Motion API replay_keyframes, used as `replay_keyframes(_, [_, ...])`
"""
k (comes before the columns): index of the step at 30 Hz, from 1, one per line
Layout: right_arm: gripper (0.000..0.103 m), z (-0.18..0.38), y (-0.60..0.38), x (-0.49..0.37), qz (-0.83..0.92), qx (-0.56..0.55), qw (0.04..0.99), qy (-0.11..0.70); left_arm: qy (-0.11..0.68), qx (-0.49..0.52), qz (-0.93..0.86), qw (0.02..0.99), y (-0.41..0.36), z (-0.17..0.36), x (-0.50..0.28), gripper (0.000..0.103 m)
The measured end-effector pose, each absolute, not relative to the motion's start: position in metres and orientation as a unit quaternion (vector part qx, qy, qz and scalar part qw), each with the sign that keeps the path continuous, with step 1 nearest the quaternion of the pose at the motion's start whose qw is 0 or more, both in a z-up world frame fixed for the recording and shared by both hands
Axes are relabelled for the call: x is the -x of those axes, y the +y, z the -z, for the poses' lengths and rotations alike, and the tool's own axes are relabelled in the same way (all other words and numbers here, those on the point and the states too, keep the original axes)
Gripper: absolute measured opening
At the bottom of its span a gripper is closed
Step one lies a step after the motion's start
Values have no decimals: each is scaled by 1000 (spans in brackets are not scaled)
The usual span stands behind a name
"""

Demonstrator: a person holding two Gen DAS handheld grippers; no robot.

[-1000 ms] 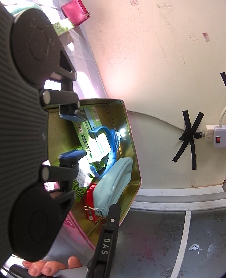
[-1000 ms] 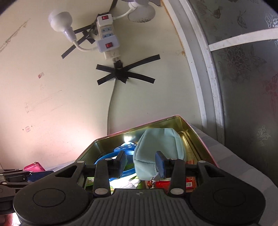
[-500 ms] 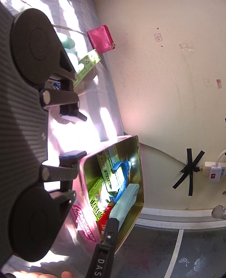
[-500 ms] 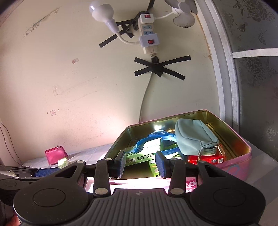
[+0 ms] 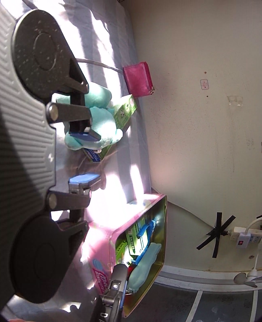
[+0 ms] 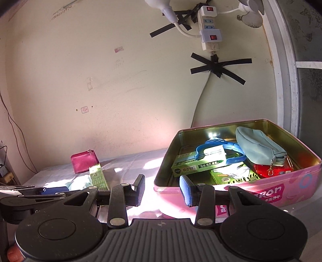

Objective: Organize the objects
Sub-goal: 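Move the right gripper back to the mint plush toy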

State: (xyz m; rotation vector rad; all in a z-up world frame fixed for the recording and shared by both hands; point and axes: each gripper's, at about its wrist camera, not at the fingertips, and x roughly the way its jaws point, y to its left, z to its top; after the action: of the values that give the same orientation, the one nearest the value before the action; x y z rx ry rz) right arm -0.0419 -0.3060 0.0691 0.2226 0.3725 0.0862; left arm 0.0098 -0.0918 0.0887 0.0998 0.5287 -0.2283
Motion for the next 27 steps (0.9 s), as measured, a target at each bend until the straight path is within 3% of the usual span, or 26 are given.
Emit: replay_keyframes(27, [35,-58,-181,6,-141,-26,960,239,278,37,29,959,55,-67,-28,38])
